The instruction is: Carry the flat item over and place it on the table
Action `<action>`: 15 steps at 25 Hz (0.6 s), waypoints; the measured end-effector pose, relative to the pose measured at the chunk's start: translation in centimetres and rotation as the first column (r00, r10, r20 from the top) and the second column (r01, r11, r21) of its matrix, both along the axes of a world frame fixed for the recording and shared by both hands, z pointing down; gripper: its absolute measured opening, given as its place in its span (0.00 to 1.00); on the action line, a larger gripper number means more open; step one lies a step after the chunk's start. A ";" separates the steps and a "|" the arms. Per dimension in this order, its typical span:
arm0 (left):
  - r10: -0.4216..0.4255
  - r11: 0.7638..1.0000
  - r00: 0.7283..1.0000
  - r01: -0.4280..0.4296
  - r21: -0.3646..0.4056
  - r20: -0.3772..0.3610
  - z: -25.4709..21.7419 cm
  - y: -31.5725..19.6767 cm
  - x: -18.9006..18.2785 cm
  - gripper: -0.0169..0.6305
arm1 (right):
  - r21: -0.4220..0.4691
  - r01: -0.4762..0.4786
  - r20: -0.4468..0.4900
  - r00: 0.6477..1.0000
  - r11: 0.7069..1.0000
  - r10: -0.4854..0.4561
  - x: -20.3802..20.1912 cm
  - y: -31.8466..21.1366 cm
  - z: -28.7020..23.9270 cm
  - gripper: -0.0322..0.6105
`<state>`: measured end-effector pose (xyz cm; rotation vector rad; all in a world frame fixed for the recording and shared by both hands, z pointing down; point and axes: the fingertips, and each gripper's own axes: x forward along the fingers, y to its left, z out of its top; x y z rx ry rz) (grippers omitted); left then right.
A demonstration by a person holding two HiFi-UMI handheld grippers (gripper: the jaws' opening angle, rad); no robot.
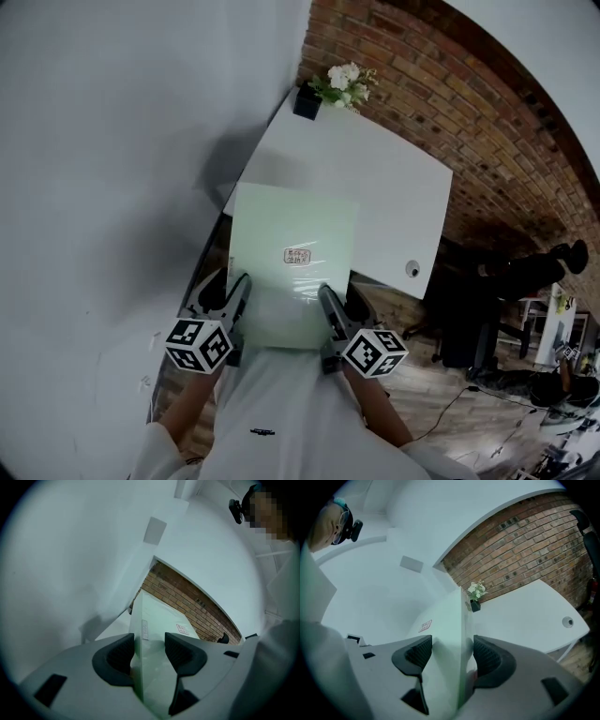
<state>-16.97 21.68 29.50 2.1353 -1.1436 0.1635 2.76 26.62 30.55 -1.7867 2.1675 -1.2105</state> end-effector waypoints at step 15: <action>0.024 0.999 0.999 -0.026 -0.040 -0.047 0.3 -12.4 -7.9 0.34 | -0.030 -0.036 -0.017 0.999 0.999 0.036 -7.7 -11.8 -0.3 0.49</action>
